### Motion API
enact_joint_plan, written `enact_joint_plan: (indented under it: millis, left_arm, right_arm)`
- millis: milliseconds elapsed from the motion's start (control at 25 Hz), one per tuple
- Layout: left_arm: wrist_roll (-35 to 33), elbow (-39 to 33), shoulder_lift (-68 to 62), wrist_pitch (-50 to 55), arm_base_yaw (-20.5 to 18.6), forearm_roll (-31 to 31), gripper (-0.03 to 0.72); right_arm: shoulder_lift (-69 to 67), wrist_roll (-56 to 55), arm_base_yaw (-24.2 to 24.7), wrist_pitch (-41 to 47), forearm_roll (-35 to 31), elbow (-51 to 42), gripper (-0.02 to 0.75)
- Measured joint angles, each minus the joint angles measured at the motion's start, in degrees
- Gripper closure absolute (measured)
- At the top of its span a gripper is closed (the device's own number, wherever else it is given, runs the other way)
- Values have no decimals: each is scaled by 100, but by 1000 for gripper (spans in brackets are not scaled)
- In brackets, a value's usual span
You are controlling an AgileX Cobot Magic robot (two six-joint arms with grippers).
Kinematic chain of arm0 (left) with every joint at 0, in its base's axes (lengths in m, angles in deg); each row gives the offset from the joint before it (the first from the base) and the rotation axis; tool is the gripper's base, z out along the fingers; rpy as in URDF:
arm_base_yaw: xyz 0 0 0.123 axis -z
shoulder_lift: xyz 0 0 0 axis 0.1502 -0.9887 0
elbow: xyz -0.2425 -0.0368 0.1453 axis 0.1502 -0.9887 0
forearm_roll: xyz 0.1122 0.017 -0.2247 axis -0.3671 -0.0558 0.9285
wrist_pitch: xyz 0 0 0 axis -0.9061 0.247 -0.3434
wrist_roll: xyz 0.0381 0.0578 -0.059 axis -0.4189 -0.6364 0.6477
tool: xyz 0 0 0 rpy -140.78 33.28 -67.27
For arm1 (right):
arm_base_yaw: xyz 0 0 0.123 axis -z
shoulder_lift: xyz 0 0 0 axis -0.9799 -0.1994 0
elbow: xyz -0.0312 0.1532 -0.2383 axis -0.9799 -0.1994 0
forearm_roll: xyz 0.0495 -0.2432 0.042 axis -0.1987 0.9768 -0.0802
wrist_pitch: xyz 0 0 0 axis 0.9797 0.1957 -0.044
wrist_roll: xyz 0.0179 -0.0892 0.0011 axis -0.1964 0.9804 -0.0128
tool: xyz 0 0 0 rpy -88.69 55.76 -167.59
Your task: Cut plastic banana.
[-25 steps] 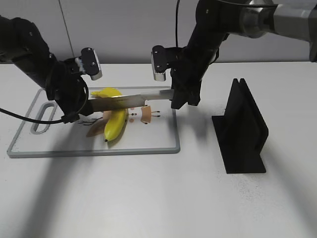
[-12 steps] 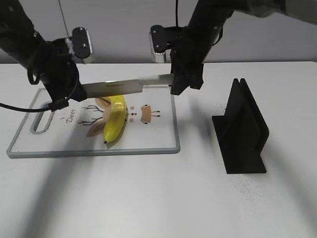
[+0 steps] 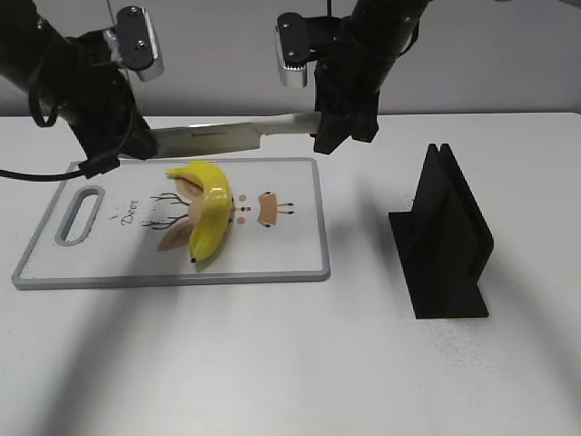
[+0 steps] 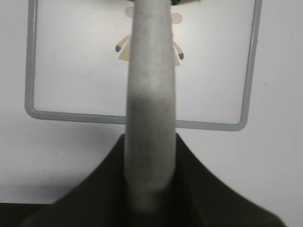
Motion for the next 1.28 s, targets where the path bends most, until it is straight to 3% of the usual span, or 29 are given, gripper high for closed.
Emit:
enact_joint_plan:
  millis: [40,160,280,440,840,1040,1280]
  left_arm:
    - [12,6,11,-33,0,32,454]
    - [37,6,87,-208,0,134,158]
    - [201,6,227,-492,0,335,29]
    - [689,6,555,-701,0,434,10]
    - [3503,13,1533,-696,-398,-27,30]
    - [4436,13,2015,-138,-810,-182,45]
    - [5925,17,2343,965,-1311,-842,73]
  right_arm:
    - [0,-4,0,7,-6,0,573]
    - [0,-4,0,35,-13,0,573]
    - [0,-63,0,15,-26,0,573]
    - [17,-356,0,21,-37,0,573]
    - [787,-2214,-22,81,319,-12,575]
    - [1244,-3657,-22,103,357,-12,575]
    - [1680,-5537,-22,120,602,-51,575]
